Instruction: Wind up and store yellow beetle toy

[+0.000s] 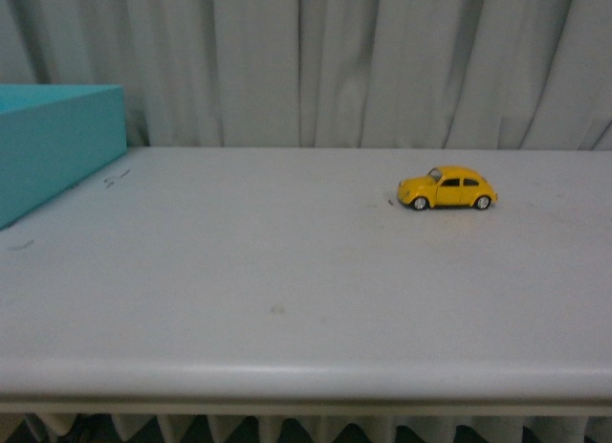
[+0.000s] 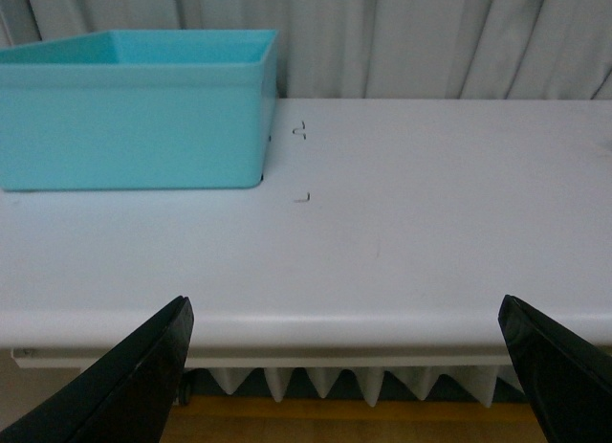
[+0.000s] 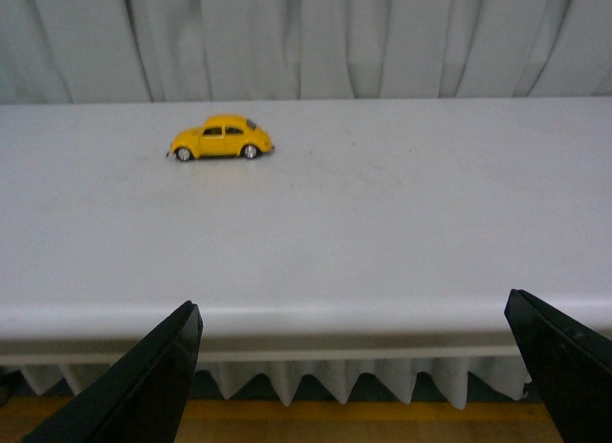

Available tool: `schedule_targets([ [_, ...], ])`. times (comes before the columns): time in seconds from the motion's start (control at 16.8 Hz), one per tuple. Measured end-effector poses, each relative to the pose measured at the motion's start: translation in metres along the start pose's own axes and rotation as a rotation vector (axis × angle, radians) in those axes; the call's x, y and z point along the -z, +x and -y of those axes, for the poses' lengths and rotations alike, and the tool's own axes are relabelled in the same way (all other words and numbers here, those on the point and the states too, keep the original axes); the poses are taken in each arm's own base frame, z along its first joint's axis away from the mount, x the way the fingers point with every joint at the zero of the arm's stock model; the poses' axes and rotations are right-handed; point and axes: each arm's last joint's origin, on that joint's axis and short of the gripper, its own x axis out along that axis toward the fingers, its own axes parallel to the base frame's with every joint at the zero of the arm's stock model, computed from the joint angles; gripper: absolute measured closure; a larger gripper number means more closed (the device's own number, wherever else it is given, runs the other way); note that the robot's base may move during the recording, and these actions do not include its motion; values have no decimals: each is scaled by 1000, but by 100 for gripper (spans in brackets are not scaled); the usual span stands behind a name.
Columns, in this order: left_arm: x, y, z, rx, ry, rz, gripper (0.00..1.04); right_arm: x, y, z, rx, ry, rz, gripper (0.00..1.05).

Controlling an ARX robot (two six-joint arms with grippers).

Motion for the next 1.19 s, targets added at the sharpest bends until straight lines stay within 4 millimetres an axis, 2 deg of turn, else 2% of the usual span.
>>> schedule_targets([
  [1.19, 0, 0, 0, -1, 0, 0, 7, 0, 0, 0, -1, 3, 2, 7],
])
